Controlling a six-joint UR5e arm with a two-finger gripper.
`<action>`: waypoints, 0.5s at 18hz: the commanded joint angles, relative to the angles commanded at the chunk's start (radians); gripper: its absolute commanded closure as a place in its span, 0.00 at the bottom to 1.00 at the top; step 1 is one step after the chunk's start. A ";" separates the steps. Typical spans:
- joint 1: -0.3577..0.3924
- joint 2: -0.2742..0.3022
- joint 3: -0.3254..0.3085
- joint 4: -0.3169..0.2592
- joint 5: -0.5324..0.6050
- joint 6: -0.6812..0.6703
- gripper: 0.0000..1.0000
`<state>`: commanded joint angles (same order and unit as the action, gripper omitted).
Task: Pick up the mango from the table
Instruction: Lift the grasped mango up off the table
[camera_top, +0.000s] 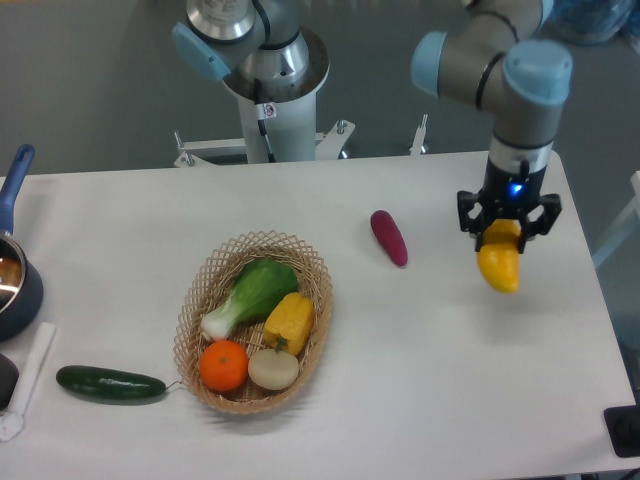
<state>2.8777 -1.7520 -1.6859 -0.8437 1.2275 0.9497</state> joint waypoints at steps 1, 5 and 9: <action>0.008 0.020 0.003 0.000 -0.034 -0.020 0.62; 0.043 0.069 0.005 0.000 -0.140 -0.107 0.62; 0.043 0.069 0.021 0.000 -0.163 -0.111 0.62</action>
<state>2.9207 -1.6828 -1.6644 -0.8437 1.0646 0.8391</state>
